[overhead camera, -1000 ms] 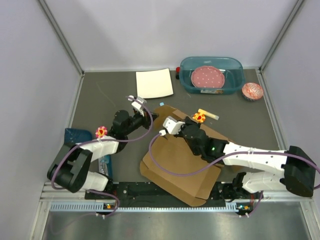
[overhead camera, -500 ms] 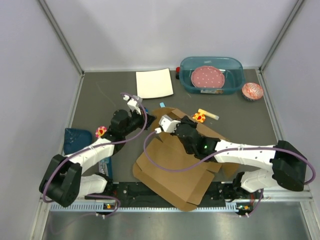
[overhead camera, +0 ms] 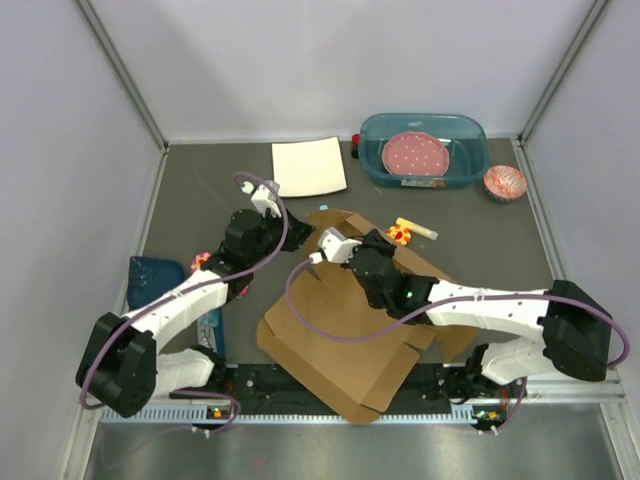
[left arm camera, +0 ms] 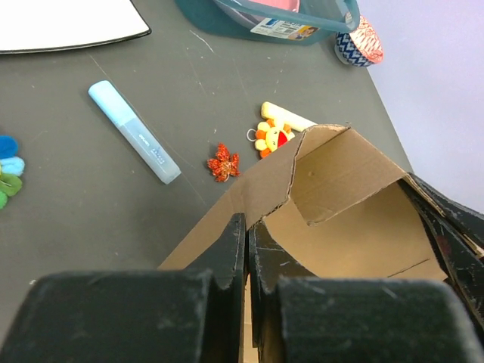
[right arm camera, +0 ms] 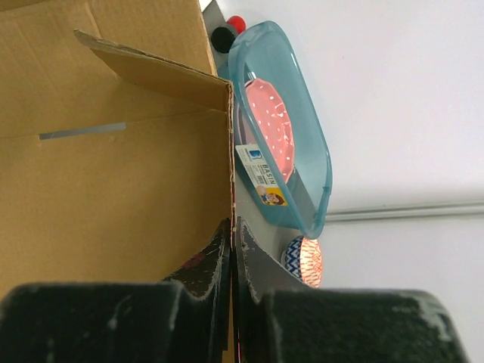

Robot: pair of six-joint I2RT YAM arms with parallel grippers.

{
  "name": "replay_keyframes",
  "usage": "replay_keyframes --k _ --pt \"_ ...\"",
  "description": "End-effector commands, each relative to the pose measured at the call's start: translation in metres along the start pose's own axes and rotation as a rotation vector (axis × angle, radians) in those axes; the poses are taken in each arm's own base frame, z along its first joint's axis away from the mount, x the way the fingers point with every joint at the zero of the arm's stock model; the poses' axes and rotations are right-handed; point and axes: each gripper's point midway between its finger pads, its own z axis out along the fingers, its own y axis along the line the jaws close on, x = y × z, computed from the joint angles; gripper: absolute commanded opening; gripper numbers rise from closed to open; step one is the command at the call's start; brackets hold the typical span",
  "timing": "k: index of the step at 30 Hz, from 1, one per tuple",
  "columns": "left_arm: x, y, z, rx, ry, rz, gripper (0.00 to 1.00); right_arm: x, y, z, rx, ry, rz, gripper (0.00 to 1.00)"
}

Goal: Fold the paper box

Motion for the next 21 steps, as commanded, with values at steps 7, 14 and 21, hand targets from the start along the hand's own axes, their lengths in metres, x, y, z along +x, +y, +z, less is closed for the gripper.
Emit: replay_keyframes --k 7,14,21 --pt "-0.022 -0.040 -0.006 0.036 -0.115 -0.095 0.00 0.006 -0.015 -0.001 0.089 0.056 -0.016 0.00" --pt "0.005 -0.038 -0.008 0.006 -0.075 -0.114 0.00 0.015 -0.013 -0.004 0.096 0.078 -0.027 0.00" --pt "0.041 -0.034 -0.007 -0.012 0.010 -0.135 0.00 0.023 -0.010 -0.009 0.113 0.095 -0.023 0.00"
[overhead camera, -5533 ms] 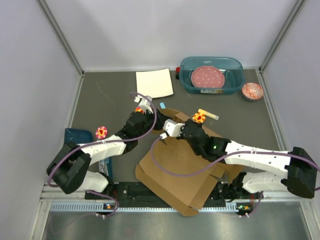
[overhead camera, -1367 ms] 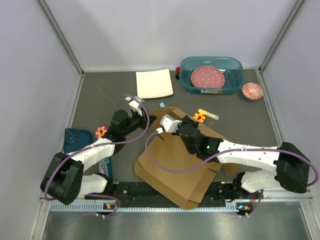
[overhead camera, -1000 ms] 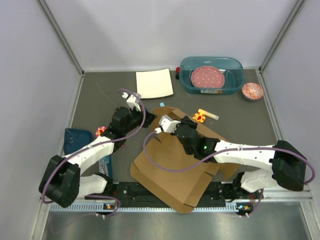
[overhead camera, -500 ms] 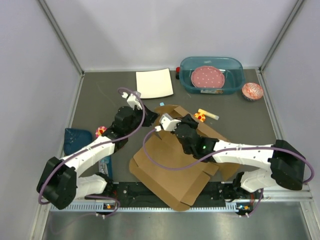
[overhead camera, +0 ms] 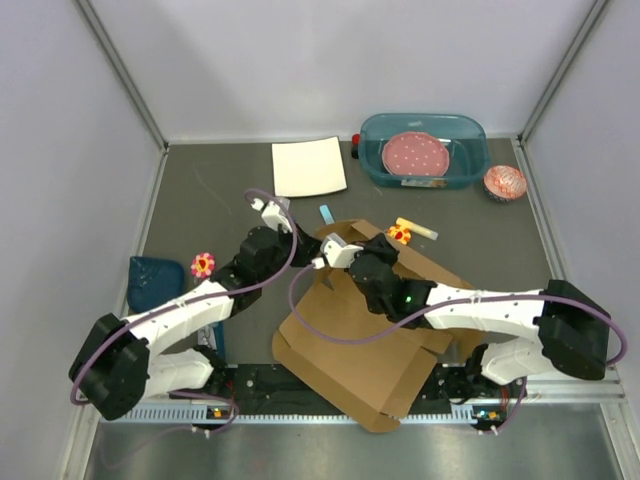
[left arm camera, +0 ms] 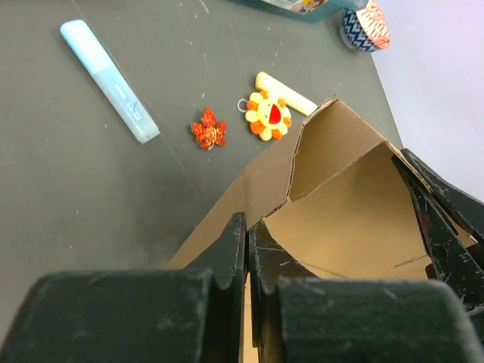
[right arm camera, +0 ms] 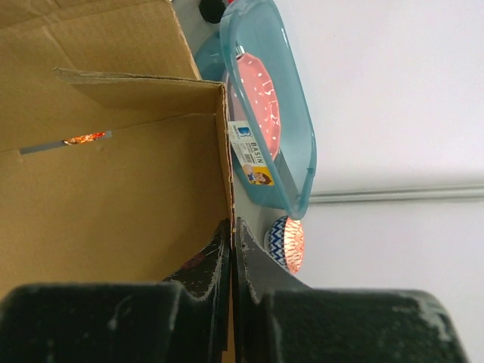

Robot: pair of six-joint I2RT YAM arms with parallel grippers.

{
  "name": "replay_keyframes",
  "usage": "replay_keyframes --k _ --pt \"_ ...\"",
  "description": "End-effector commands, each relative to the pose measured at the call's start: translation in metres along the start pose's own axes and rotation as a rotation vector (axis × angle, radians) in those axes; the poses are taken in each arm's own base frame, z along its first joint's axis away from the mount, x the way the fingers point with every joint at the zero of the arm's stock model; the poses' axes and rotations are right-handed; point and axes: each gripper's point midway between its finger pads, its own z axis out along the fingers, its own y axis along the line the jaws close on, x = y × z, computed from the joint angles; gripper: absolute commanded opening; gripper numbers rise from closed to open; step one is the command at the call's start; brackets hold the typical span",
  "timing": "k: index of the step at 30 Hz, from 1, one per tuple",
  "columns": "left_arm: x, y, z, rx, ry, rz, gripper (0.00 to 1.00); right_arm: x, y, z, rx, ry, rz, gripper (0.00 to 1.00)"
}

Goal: Fold the paper box

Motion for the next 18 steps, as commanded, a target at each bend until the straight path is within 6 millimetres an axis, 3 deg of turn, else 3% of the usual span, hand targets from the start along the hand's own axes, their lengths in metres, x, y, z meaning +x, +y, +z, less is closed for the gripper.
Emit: replay_keyframes --k 1,10,18 --pt "0.011 -0.010 -0.003 0.032 0.006 -0.054 0.00 0.009 -0.007 -0.006 0.064 0.036 0.046 0.00" --pt "0.046 -0.002 0.000 -0.004 0.048 -0.043 0.00 0.017 -0.004 -0.014 0.083 0.030 0.049 0.00" --pt "0.072 -0.010 -0.003 0.012 0.105 -0.059 0.01 0.018 -0.005 -0.019 0.092 0.012 0.044 0.00"
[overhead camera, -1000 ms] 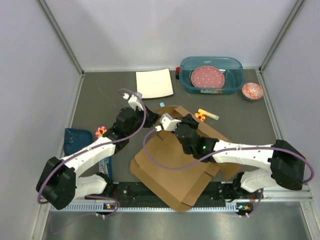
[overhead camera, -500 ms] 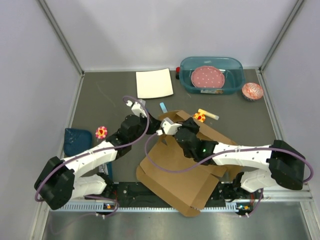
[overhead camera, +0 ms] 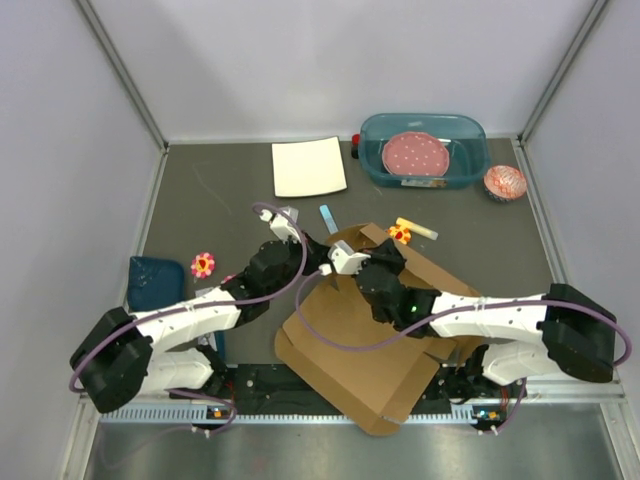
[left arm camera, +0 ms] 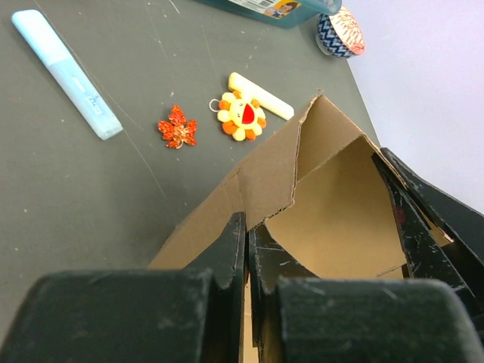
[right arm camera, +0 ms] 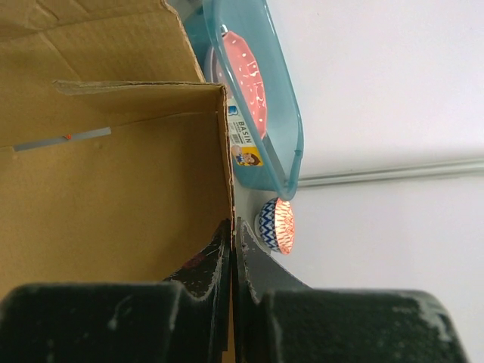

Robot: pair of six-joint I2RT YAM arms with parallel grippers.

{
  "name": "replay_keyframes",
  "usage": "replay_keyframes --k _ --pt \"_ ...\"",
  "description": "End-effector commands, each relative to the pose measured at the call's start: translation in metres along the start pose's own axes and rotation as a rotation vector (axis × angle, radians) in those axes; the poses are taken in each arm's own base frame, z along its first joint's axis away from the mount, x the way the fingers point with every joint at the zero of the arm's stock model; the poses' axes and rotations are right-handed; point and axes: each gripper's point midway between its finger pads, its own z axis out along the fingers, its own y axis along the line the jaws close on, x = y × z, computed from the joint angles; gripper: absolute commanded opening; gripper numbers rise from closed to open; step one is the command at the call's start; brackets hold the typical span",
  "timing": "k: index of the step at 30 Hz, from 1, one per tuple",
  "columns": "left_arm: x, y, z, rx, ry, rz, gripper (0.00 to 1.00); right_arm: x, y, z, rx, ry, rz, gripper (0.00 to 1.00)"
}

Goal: Fold the paper box

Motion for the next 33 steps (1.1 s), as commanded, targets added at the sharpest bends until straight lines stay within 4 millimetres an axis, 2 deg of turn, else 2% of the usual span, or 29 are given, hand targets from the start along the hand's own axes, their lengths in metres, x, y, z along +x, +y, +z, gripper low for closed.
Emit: replay_keyframes --k 1,5,11,15,21,24,25,30,33 --pt "0.047 0.010 -0.008 -0.019 0.143 -0.042 0.01 0.001 -0.010 -0.006 0.045 -0.005 0.059 0.00" --pt "0.054 0.007 -0.010 0.007 0.155 -0.088 0.01 -0.002 -0.013 -0.007 0.050 -0.018 0.066 0.00" --pt "0.087 0.014 -0.010 -0.001 0.253 -0.089 0.03 -0.001 -0.008 -0.008 0.048 -0.017 0.052 0.00" --pt "0.100 0.027 -0.010 -0.029 0.283 -0.065 0.04 -0.001 -0.008 -0.009 0.042 -0.020 0.049 0.00" --pt "0.126 0.049 -0.022 -0.062 0.367 -0.021 0.03 -0.003 -0.006 -0.016 0.034 -0.038 0.044 0.00" --pt "0.130 0.058 -0.026 -0.083 0.362 -0.014 0.01 -0.006 -0.010 -0.016 0.058 -0.065 0.070 0.00" --pt "0.127 0.064 -0.025 -0.104 0.337 -0.006 0.01 -0.007 -0.012 -0.016 0.065 -0.073 0.063 0.00" --pt "0.101 0.061 -0.020 -0.105 0.221 0.035 0.00 -0.022 -0.013 -0.011 0.097 -0.127 0.078 0.00" --pt "0.084 0.065 -0.016 -0.161 0.165 0.071 0.00 -0.035 -0.015 -0.007 0.123 -0.156 0.060 0.00"
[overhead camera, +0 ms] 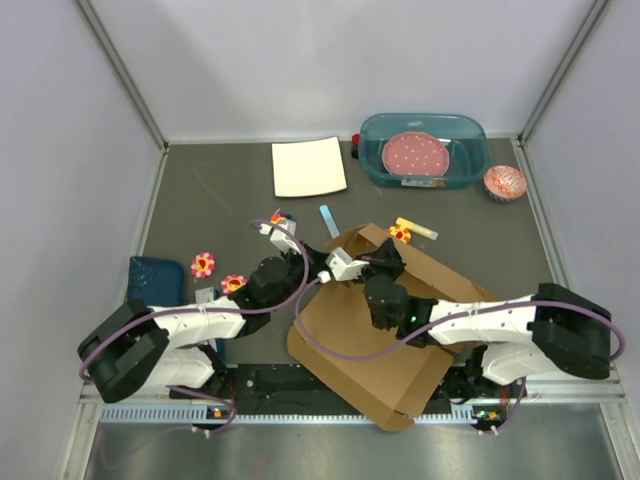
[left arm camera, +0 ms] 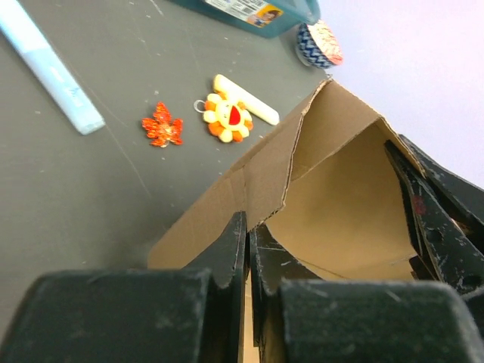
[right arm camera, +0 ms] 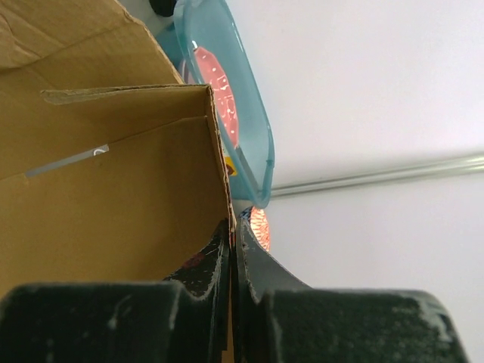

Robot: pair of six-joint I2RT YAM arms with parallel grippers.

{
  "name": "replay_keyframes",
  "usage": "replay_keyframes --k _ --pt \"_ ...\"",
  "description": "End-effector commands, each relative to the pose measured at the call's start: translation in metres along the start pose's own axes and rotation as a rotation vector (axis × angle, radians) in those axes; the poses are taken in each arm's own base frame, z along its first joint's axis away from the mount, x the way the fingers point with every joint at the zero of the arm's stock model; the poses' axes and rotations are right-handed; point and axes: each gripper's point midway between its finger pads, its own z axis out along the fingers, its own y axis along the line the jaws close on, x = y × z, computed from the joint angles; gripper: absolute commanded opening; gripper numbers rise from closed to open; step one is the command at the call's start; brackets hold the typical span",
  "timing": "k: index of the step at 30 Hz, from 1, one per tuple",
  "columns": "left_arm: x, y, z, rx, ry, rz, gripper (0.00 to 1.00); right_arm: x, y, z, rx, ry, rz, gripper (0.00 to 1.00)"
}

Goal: Fold the paper box

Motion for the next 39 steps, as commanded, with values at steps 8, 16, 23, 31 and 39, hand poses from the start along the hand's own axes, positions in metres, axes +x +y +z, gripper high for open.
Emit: replay_keyframes --k 8,16,23,31,39 --pt "0.028 0.069 -0.017 -0.290 0.119 0.177 0.00 -0.055 -0.006 0.023 0.051 -0.128 0.091 0.00" --pt "-0.002 0.059 -0.012 -0.280 0.033 0.192 0.00 -0.070 -0.020 0.028 0.074 -0.149 0.168 0.00" --pt "-0.037 0.031 -0.010 -0.237 -0.034 0.218 0.00 -0.077 -0.029 0.028 0.085 -0.156 0.224 0.00" --pt "-0.064 0.025 -0.015 -0.253 -0.109 0.254 0.00 -0.088 -0.030 0.033 0.082 -0.163 0.303 0.00" --pt "-0.025 0.047 -0.013 -0.240 -0.017 0.164 0.00 -0.066 -0.006 0.031 0.061 -0.123 0.243 0.00"
